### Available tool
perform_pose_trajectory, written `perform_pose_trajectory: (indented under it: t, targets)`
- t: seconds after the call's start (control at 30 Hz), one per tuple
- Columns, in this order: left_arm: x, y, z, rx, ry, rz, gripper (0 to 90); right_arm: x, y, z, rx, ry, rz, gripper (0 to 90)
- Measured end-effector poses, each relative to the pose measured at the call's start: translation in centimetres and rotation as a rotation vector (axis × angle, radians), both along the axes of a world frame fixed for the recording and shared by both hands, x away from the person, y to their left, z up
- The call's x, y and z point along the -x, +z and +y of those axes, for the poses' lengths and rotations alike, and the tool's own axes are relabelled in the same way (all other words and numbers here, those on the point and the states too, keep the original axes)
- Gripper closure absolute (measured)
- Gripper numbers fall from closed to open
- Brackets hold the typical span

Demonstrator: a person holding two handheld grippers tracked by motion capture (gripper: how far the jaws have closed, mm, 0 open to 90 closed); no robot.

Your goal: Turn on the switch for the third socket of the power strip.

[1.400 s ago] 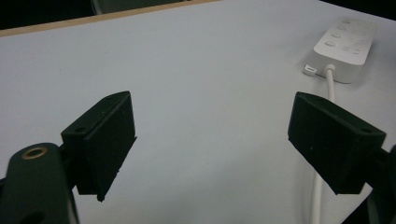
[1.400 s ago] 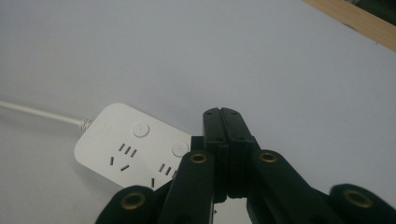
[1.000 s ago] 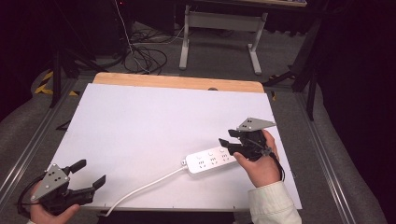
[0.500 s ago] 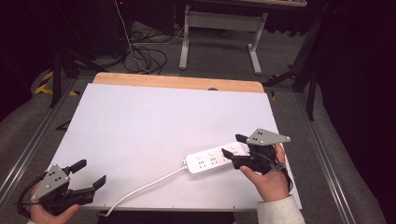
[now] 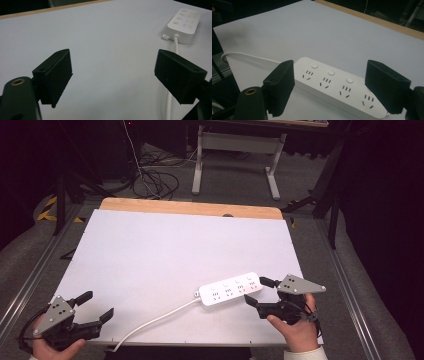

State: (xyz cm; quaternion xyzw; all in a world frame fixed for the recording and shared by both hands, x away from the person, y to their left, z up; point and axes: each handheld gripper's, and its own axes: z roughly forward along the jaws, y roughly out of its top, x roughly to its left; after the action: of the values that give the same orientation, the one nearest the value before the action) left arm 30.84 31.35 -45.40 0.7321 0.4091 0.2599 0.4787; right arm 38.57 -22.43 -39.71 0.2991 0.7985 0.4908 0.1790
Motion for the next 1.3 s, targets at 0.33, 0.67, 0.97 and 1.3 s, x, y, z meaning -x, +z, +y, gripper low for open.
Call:
perform_pose_trajectory:
  t: [0.33, 0.67, 0.97, 1.3]
  targets:
    - [0.0, 0.0, -0.1, 0.002, -0.001, 0.004, 14.9, 0.7, -2.2, -1.3, -0.009, -0.003, 0.008, 24.2]
    - [0.0, -0.1, -0.1, 0.002, -0.005, 0.008, 14.9, 0.4, -4.7, -2.4, -0.009, -0.022, 0.034, 23.4]
    - [-0.1, -0.1, -0.1, -0.005, -0.01, 0.008, 14.8, 0.1, -6.8, -2.9, -0.014, -0.01, 0.084, 21.0]
    - [-0.1, -0.2, -0.2, -0.014, -0.013, 0.013, 14.8, 0.2, -9.0, -3.3, 0.018, -0.037, 0.135, 16.7]
